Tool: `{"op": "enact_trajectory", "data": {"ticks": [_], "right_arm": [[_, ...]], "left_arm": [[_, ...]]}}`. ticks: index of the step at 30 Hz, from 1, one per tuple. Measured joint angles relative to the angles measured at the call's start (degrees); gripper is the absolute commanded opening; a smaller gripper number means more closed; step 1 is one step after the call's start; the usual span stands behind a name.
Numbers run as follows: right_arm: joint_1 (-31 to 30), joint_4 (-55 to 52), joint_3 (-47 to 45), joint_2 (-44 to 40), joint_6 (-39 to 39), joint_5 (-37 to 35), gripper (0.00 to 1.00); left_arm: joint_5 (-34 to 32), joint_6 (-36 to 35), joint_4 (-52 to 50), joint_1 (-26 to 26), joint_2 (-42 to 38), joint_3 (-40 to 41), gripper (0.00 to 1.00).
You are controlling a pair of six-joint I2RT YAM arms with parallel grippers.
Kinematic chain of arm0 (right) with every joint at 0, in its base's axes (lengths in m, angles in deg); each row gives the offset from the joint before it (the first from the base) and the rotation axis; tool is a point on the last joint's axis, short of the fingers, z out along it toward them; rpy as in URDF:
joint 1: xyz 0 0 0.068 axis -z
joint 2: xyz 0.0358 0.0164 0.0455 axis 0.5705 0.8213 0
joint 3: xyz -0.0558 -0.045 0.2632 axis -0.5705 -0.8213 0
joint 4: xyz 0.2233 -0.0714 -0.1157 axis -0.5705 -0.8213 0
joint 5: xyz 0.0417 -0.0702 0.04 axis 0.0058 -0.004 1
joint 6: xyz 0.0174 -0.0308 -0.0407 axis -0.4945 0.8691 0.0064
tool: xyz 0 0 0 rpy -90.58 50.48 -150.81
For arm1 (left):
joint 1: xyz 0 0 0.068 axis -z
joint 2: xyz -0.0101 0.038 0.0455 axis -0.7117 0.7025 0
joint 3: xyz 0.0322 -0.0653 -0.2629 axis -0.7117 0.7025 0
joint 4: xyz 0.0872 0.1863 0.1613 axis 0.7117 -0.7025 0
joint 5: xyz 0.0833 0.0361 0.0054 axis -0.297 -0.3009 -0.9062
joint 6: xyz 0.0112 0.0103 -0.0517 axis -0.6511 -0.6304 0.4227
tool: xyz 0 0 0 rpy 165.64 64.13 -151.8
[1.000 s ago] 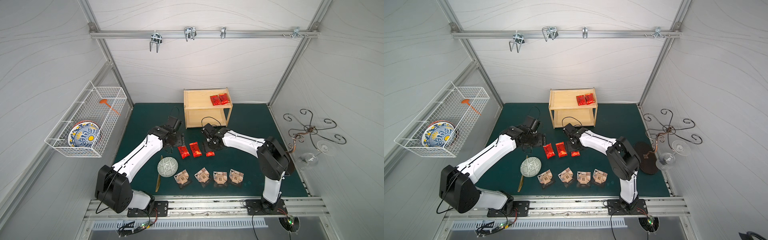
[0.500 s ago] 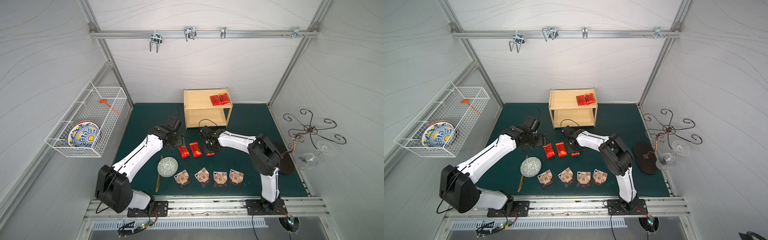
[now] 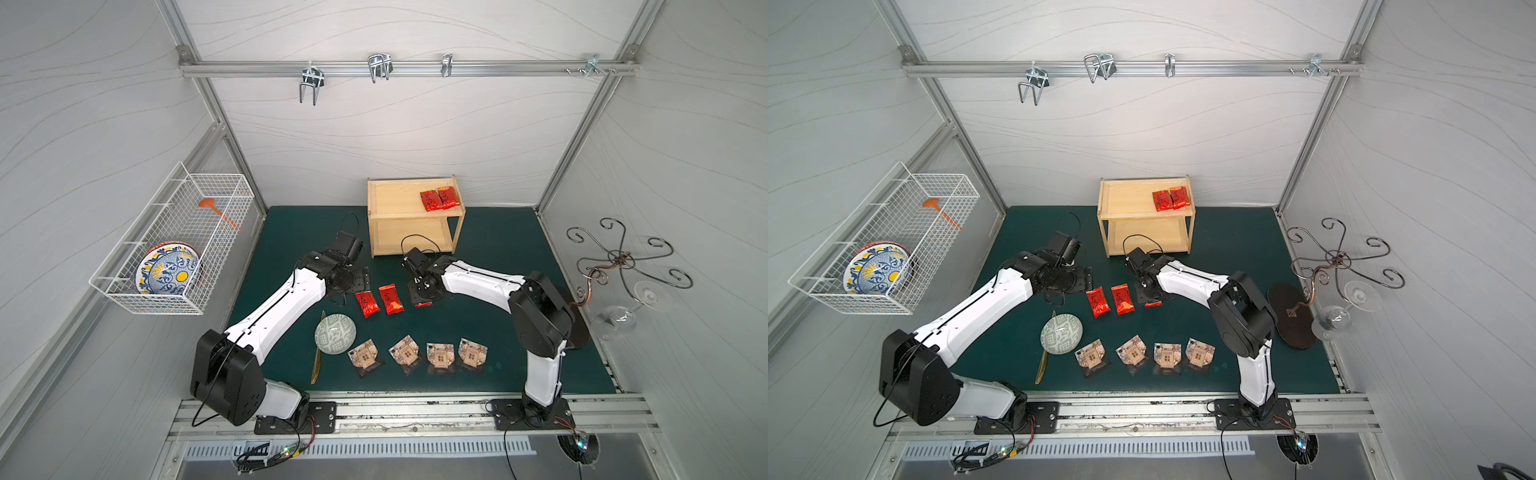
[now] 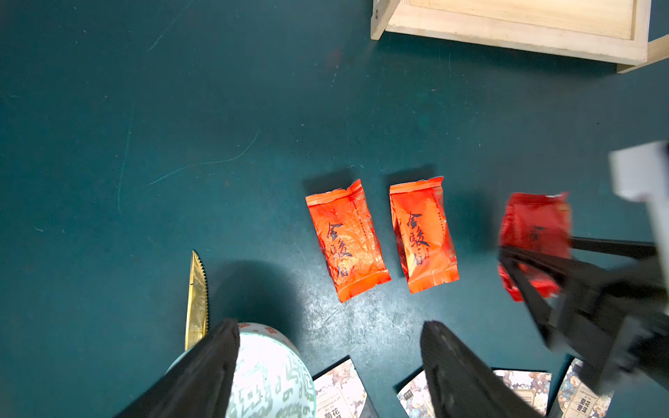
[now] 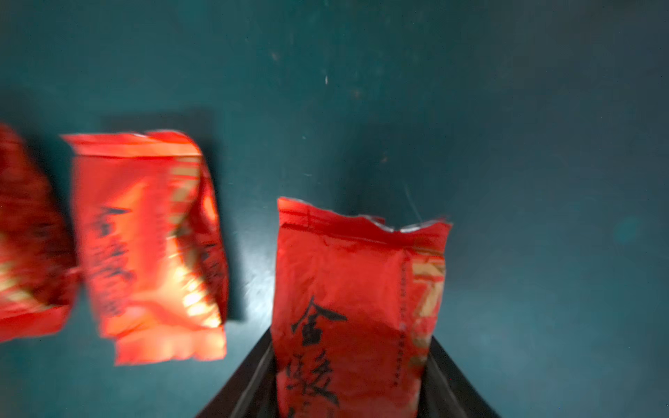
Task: Place the tea bags on the shelf by color
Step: Pick up the tea bag from the center of the board, then place the tea bag on the shelf.
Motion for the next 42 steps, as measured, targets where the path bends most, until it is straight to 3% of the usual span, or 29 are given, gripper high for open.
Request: {"op": "enact_trajectory", "data": {"ticks": [6, 12, 25, 42], "right_arm": [[-0.17, -3.45, 5.42, -8.17, 0.39, -0.87, 0.55], [2.38, -4.52, 17.84, -8.50, 3.61, -0.85, 0.53], [9.53, -5.42, 46.25, 9.92, 13.81, -2.14, 0.54], [11.39, -2.36, 57.61, 19.98, 19.58, -2.64, 0.56]], "left_arm": [[-0.24, 0.02, -0.15, -0.02, -1.03, 0.00, 0.84], [-0.87, 0.00, -0.98, -0.02, -1.42, -1.99, 0.84], [-0.57, -0.48, -0.96, -0.02, 2.38, -5.53, 0.83], [-0.85, -1.60, -0.94, -0.02, 2.12, -4.59, 0.84]]}}
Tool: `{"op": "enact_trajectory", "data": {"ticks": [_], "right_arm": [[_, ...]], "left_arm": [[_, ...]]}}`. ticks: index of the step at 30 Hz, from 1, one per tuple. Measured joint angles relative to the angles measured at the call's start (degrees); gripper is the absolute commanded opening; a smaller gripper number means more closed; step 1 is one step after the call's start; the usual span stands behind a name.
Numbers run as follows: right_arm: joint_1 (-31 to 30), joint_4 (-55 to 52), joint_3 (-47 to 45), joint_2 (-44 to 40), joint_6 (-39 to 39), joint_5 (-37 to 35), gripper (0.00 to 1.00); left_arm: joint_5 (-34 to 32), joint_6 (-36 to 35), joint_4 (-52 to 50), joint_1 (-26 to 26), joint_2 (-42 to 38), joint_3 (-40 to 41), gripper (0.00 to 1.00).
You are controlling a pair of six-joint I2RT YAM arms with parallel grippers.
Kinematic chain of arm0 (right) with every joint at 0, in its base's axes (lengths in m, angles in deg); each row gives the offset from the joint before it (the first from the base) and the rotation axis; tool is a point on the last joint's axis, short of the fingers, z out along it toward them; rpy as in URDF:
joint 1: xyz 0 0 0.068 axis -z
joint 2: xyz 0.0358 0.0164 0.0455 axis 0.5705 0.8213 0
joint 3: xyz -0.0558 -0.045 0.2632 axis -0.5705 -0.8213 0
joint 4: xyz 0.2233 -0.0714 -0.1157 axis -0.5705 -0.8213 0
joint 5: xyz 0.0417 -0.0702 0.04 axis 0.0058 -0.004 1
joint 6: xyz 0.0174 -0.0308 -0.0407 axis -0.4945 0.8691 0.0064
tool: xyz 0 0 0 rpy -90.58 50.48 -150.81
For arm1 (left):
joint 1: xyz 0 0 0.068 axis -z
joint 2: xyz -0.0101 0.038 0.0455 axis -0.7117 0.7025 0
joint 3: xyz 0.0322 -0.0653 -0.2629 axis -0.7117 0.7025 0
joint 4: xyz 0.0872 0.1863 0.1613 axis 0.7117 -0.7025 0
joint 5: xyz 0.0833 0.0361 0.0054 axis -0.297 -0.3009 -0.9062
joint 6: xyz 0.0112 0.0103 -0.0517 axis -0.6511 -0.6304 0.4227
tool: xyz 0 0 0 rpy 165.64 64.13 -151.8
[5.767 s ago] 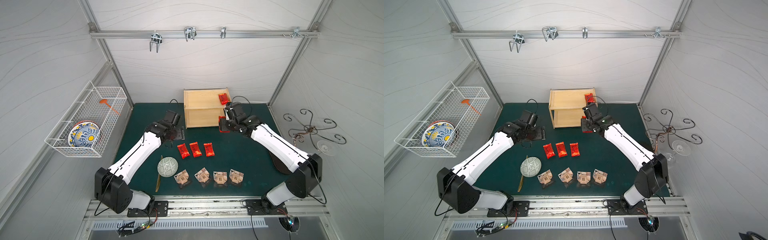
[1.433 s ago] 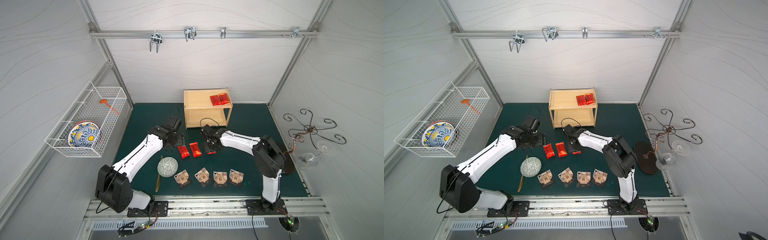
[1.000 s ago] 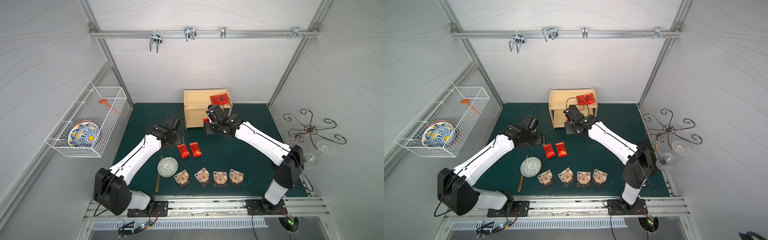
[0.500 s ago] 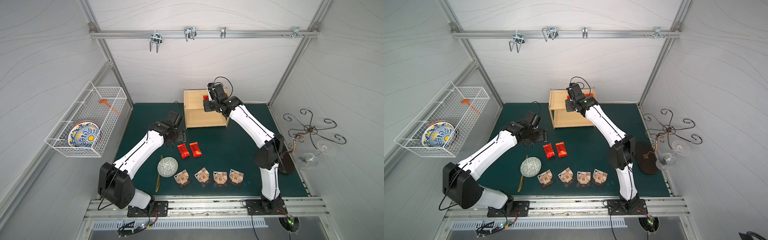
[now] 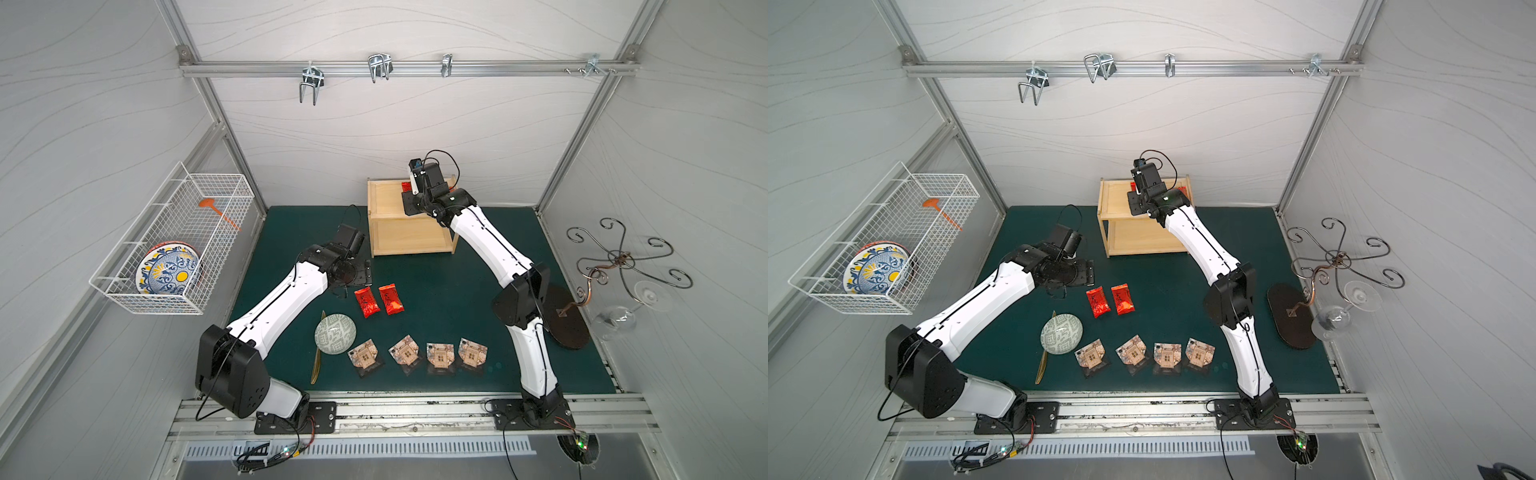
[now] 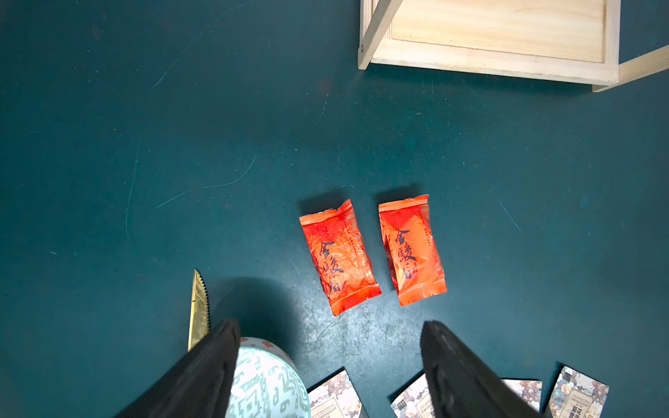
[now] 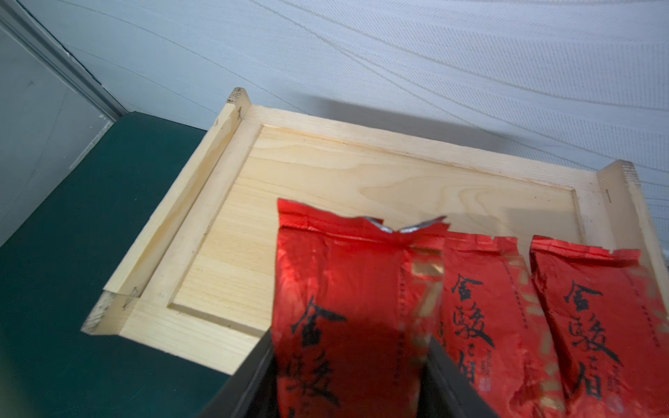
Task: Place the tea bags on the shelf by color
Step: Place the tea bag on the shelf.
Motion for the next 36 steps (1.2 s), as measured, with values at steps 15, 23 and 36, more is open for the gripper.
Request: {"op": "enact_trajectory", "data": {"ticks": [15, 23, 36], "right_arm": [[0.63, 2.32, -0.02, 1.97, -0.07, -1.90, 0.58], [0.72, 2.69, -0.33, 3.32, -0.13, -2.58, 0.59], [1.01, 3.02, -0.76, 3.26, -1.62, -2.75, 0.63]], "left_arm": [[-0.02, -0.20, -0.02, 0.00, -0.02, 0.00, 0.84], [-0.15, -0.20, 0.00, 0.00, -0.02, 0.00, 0.84], [-0.17, -0.20, -0.02, 0.00, -0.02, 0.00, 0.84]]}}
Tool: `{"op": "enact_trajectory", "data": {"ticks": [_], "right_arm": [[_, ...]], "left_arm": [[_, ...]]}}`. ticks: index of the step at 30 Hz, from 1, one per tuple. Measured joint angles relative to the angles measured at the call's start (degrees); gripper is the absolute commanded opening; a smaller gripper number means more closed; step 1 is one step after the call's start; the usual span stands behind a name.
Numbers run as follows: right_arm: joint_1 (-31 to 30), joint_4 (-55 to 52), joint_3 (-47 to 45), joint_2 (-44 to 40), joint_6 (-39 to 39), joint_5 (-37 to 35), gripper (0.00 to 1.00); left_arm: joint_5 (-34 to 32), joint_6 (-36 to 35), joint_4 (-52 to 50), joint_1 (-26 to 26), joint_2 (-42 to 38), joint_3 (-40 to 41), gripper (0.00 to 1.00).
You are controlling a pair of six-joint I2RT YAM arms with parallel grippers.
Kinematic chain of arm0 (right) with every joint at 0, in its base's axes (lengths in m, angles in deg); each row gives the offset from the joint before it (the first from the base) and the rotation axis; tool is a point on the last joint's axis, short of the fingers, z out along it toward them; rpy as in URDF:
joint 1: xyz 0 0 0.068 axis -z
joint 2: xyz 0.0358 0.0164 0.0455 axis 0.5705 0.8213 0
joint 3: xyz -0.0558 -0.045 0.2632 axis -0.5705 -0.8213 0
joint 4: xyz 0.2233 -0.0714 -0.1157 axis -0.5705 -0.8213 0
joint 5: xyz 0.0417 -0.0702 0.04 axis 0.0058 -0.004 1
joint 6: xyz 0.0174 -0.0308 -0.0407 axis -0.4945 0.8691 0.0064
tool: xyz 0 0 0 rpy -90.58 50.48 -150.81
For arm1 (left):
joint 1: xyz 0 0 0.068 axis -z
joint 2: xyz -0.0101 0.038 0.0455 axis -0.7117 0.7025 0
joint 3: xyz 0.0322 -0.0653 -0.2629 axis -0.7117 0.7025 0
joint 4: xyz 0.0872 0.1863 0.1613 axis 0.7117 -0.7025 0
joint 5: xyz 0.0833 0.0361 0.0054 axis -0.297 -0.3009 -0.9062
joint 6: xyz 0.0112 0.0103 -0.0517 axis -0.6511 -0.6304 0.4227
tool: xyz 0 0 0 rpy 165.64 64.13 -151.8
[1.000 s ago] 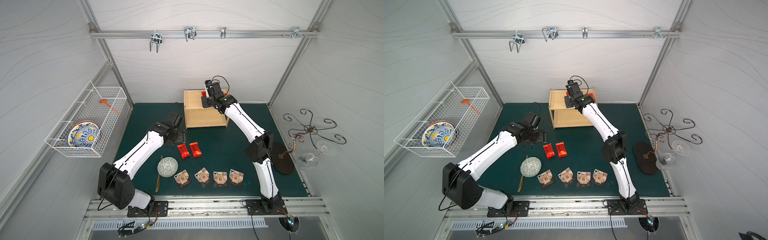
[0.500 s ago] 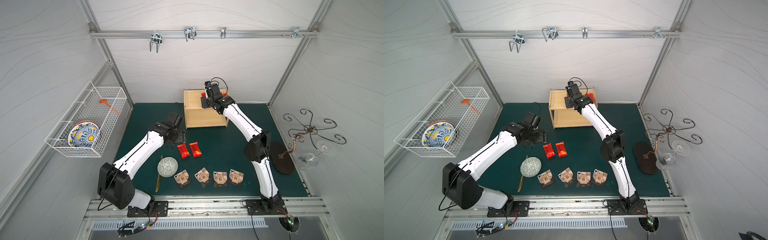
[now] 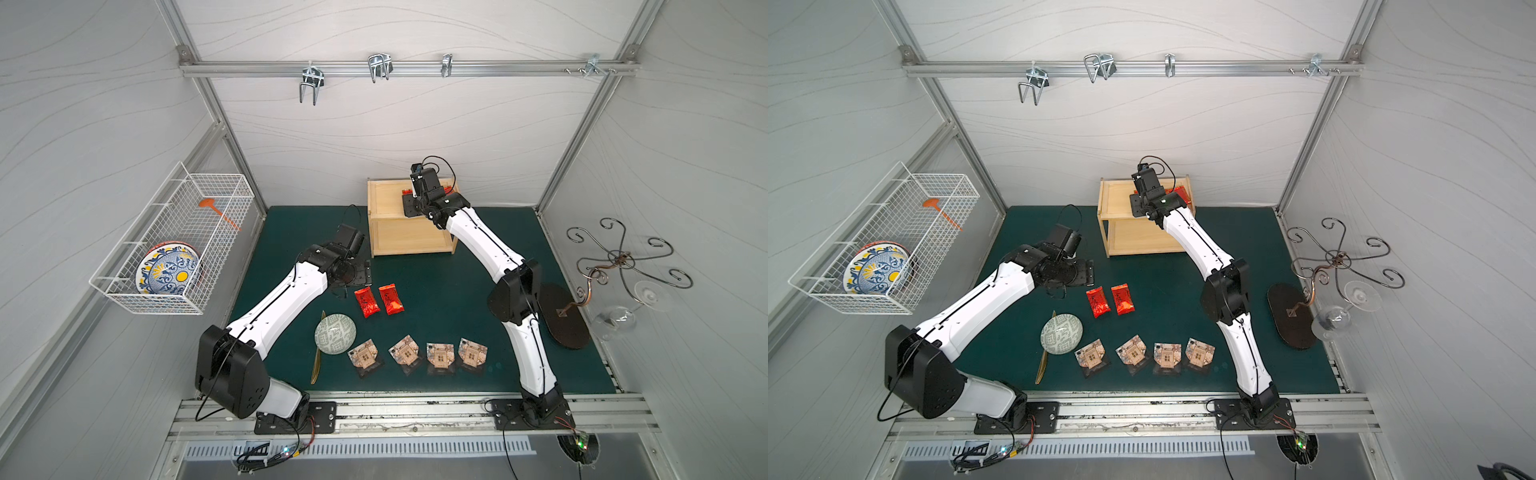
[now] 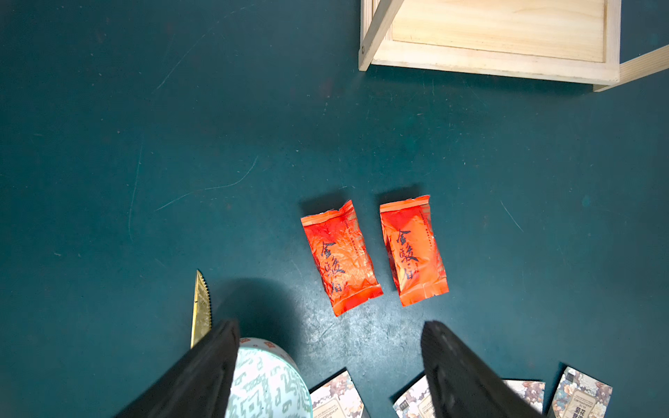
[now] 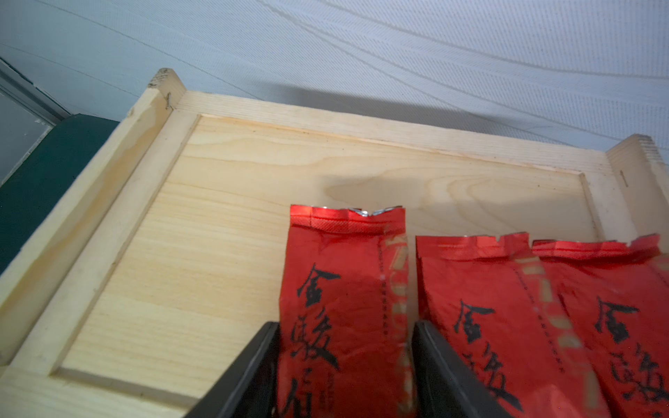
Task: Place the tea bags on the shelf by color
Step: Place the tea bag on the shelf, then pick up the tea bag from the center of the board.
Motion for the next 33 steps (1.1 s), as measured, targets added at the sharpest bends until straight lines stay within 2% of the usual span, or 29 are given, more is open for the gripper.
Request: {"op": "enact_trajectory", "data": {"ticks": [8, 11, 14, 19, 26, 30, 33], "right_arm": [[-0.57, -0.09, 0.00, -2.45, -0.68, 0.50, 0.65], [-0.96, -0.13, -0.26, -5.11, -1.11, 0.76, 0.66], [-1.44, 0.11, -4.20, -10.29, -1.55, 1.07, 0.66], [-2.64, 2.29, -20.31, -23.69, -2.86, 1.05, 0.66], [-3.61, 8.07, -53.81, -41.83, -5.03, 1.57, 0.67], [-3.45, 9.05, -66.51, -44.39, -7.21, 2.69, 0.67], [-3.17, 9.73, -72.02, -44.92, -8.46, 3.58, 0.67]], "left_arm": [[0.07, 0.02, 0.00, 0.00, -0.11, 0.00, 0.84], [0.22, 0.04, 0.02, 0.00, -0.48, 0.00, 0.84], [0.39, 0.13, 0.00, 0.00, -0.76, 0.00, 0.83], [1.09, 0.70, 0.00, 0.02, -0.79, 0.00, 0.82], [1.53, 2.84, 0.00, 1.92, -0.76, 0.02, 0.81], [1.25, 5.22, -0.04, 3.80, 0.02, 0.02, 0.80], [1.01, 7.43, -0.07, 5.22, 1.84, 0.02, 0.79]]}}
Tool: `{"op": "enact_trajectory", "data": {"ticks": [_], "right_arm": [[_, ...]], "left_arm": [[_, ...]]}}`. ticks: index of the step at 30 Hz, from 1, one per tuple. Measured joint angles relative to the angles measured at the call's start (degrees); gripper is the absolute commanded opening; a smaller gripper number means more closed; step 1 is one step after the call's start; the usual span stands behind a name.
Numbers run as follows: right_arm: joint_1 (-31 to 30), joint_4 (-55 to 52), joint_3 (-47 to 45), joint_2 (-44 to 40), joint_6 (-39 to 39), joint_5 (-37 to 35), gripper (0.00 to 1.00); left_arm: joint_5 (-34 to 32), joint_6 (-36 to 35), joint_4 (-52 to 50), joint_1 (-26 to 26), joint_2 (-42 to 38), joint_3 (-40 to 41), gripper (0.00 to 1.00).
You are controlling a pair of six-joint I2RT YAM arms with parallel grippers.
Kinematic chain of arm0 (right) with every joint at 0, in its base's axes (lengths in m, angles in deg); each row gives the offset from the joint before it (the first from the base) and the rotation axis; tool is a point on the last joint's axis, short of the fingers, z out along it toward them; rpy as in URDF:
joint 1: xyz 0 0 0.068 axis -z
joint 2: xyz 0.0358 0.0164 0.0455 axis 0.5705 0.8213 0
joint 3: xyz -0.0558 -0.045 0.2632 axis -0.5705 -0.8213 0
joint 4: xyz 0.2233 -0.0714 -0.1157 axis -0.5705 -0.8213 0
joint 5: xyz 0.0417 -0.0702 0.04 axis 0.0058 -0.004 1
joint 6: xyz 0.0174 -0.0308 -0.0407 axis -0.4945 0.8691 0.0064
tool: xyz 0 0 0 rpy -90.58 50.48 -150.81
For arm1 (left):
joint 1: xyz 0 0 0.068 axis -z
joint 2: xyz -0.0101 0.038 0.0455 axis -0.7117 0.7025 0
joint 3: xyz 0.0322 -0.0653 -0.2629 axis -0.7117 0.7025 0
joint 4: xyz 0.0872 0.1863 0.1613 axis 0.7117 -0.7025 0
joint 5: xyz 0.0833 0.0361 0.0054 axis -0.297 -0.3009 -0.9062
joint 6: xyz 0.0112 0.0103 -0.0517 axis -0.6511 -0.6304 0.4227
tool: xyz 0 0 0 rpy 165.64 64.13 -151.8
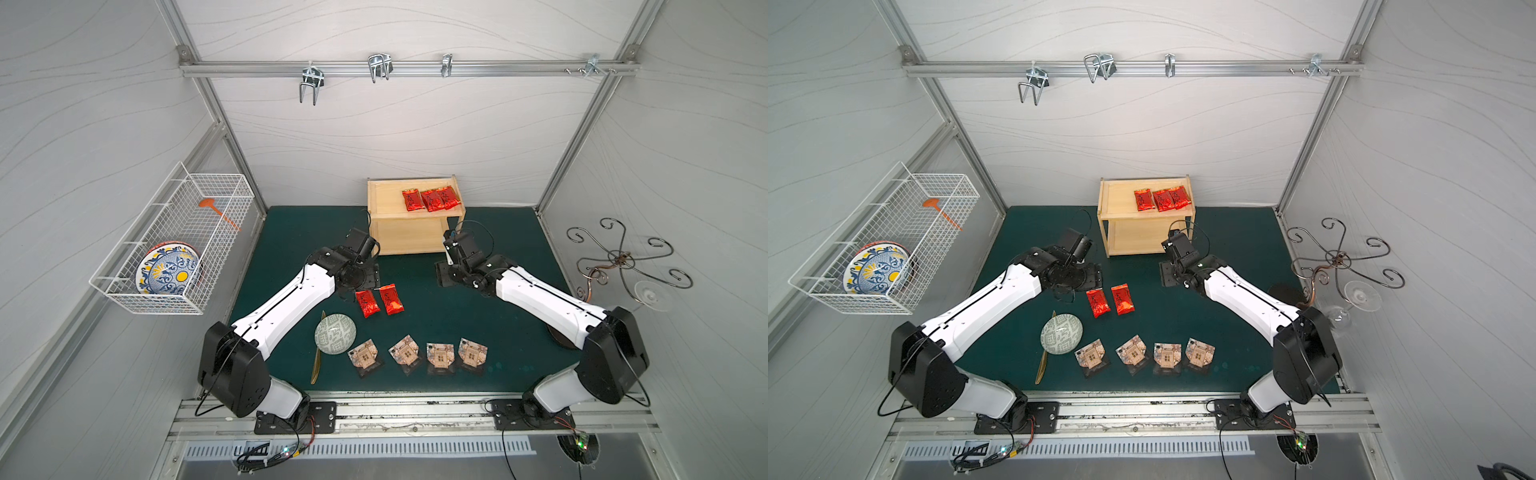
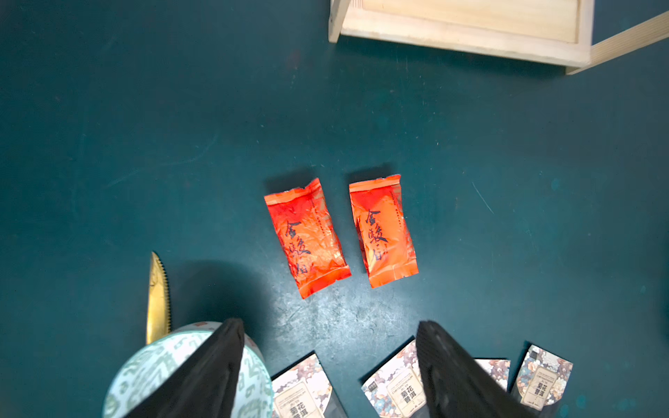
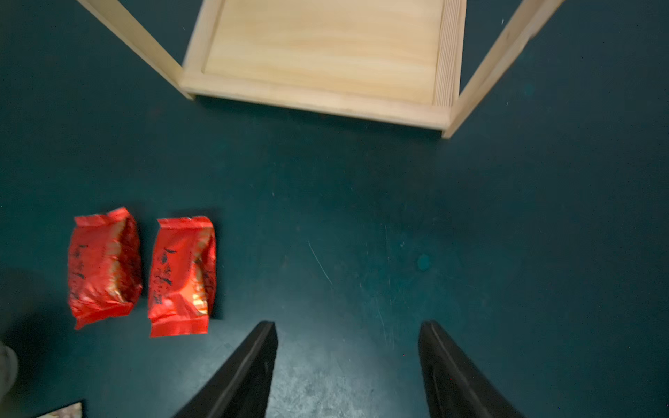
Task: Place the tea bags on the shelf by color
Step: Pick up the tea bag from the center of the board.
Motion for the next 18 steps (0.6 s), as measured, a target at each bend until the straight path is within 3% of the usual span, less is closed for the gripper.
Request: {"op": "enact_trajectory", "data": {"ticks": [9, 18], "right_arm": [[3.28, 3.78, -8.07, -4.26, -2.54, 4.46, 0.67], [3.85, 5.27, -8.26, -4.81, -3.54, 7.89, 0.67]], "left_arm": [[-0.74, 7.10, -1.11, 3.69, 8.41, -0.33, 0.73], [0.87, 10.43, -1.49, 4.22, 17.40, -5.81, 0.74]]}}
